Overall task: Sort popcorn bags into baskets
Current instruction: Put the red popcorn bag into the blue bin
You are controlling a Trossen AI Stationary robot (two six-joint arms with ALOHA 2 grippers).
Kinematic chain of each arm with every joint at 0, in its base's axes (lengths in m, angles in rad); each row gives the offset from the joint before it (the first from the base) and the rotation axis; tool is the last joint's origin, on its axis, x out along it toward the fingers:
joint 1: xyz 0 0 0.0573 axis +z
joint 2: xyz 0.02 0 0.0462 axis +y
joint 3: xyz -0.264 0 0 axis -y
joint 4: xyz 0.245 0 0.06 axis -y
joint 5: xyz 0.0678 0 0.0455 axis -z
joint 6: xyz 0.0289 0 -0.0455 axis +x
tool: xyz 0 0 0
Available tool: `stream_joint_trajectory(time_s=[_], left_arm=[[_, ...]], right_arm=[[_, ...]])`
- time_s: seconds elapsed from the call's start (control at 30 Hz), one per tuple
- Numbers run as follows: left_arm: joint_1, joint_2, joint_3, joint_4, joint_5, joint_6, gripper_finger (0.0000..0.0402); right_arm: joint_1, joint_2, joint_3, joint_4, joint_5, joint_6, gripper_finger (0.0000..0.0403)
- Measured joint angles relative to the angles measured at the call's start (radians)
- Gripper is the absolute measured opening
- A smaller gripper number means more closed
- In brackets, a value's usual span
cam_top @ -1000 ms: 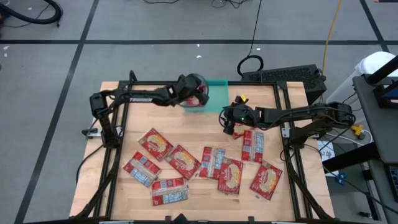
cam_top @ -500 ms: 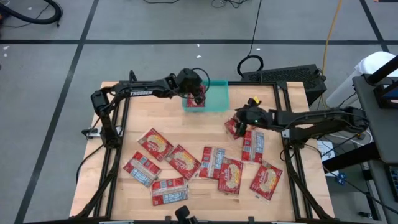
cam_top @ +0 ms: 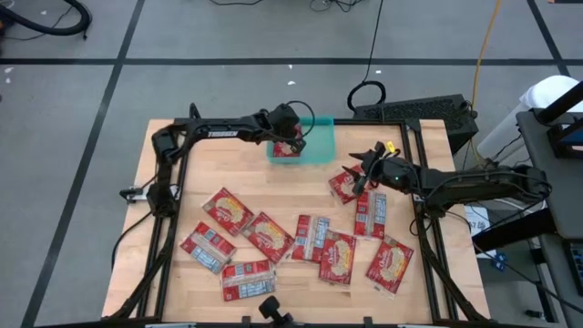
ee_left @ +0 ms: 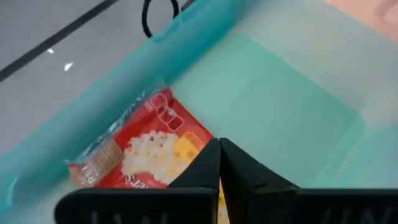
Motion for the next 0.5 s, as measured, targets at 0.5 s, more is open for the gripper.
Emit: stream_joint_trajectory(time_s=[0.5], left_arm=[[0.021,0.027,0.033,-0.144,0.004,0.025,0.0012]], right_arm=[[-0.014,0.012,0.0,0.074,0.0,0.056,0.0217]])
